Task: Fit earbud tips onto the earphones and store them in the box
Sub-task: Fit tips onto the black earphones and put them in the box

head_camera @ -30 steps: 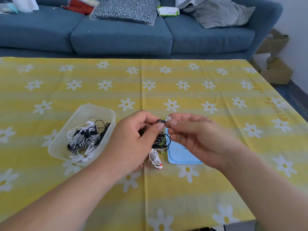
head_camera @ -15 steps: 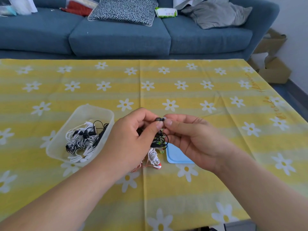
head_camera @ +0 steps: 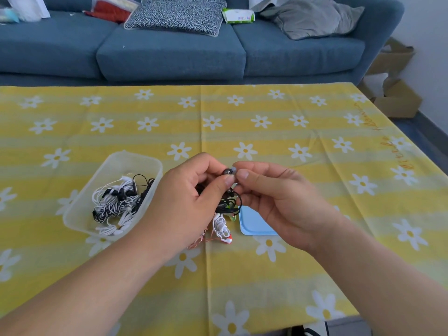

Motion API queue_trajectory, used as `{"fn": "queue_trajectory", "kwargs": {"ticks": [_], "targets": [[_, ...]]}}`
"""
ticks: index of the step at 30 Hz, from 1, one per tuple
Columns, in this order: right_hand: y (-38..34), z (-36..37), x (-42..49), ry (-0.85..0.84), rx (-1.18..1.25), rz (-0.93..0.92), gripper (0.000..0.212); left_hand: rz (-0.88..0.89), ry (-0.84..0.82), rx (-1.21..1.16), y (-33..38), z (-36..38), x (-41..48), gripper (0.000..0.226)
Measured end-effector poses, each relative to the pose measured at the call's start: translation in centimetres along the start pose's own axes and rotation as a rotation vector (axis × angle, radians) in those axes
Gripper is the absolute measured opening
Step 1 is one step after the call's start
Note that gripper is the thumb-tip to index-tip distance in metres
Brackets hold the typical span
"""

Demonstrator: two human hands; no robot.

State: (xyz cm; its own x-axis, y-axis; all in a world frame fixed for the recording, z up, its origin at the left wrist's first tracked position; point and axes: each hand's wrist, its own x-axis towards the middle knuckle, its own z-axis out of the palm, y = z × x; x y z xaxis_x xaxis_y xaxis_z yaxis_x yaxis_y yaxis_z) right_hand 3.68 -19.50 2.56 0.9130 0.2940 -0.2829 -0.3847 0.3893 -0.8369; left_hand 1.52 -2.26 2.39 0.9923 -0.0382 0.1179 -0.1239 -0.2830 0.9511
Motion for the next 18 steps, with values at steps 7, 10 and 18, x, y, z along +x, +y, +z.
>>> {"fn": "queue_trajectory", "kwargs": {"ticks": [7,10,18], "targets": [[0.23,-0.01,0.01,0.011,0.019,0.005,0.022,-0.018,-0.014,-0.061,0.00,0.02,0.03,0.009],[0.15,0.01,-0.05,0.021,0.042,0.005,0.020,-0.020,-0.014,-0.058,0.03,0.12,0.04,0.011],[0.37,-0.05,0.03,0.029,0.023,-0.001,0.018,-0.011,-0.001,-0.055,-0.04,0.33,-0.04,0.012]]}}
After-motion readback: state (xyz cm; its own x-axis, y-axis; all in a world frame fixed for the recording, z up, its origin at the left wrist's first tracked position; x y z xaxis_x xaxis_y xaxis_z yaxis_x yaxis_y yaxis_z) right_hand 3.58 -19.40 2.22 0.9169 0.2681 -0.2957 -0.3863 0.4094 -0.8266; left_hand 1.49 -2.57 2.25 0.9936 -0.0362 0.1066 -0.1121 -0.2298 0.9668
